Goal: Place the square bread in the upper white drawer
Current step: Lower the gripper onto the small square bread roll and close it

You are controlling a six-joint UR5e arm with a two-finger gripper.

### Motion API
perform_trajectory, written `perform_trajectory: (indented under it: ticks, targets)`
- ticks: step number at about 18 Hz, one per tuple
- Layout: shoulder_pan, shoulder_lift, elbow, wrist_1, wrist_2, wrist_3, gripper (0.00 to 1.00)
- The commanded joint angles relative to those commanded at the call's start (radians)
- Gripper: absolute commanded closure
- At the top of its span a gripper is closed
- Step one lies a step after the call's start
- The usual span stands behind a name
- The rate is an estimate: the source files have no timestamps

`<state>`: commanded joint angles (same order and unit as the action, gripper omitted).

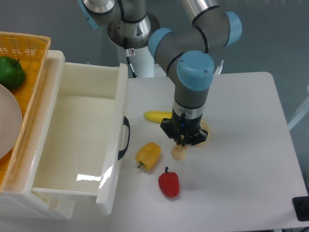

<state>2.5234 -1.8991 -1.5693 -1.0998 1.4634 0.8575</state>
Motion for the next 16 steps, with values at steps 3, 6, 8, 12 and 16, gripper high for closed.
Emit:
perform_trajectory:
  ticks: [3, 6, 8, 12, 16]
  targets:
    - [-0.002, 0.000, 0.000, 0.002, -0.002, -0.002, 0.85]
    - [-0.003, -0.002, 0.005, 0.000, 0.002, -0.006, 0.85]
    - [0.000, 0.002, 0.005, 0.000, -0.002, -0.006, 0.86]
    - [0.003, 0.024, 0.006, -0.003, -0.006, -0.014, 0.85]
    - [0.002, 0.040, 0.023, -0.011, -0.009, -0.069, 0.86]
